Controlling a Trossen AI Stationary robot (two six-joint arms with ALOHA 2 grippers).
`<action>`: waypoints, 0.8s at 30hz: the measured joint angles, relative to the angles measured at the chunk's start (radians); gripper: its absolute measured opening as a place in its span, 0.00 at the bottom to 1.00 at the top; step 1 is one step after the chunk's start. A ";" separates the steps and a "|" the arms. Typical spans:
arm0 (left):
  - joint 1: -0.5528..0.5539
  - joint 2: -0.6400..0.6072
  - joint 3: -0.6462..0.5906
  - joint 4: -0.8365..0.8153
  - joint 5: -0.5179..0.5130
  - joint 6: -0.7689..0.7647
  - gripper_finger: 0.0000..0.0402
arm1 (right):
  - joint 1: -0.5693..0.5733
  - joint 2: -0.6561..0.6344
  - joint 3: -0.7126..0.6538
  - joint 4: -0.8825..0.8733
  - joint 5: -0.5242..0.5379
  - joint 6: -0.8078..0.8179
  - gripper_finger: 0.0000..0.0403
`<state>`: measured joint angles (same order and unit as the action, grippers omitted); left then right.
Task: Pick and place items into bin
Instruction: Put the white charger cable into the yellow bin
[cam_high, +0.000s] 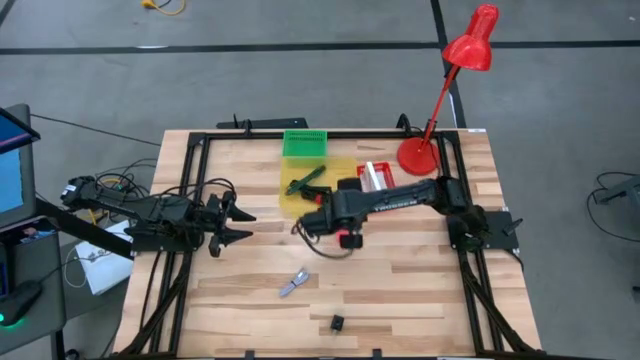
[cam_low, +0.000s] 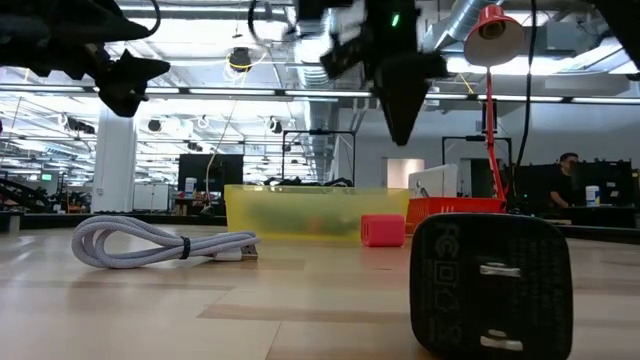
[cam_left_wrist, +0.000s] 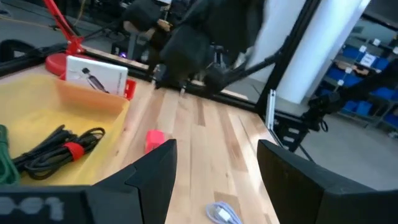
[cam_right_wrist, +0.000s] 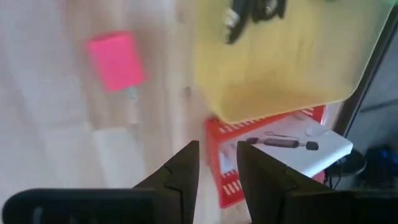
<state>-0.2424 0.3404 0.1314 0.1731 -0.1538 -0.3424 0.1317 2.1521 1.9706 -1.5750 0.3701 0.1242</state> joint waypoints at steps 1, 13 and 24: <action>0.000 0.001 0.000 -0.007 0.013 0.005 0.53 | 0.016 -0.005 0.004 0.002 0.000 0.001 0.25; -0.089 0.327 0.025 0.067 0.036 -0.003 0.53 | 0.103 -0.088 0.002 0.005 0.053 0.086 0.25; -0.155 0.748 0.202 0.067 0.070 -0.070 0.53 | 0.111 -0.153 0.002 0.004 0.091 0.062 0.25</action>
<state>-0.3972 1.0882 0.3337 0.2402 -0.0834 -0.4123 0.2423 1.9996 1.9728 -1.5710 0.4610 0.1864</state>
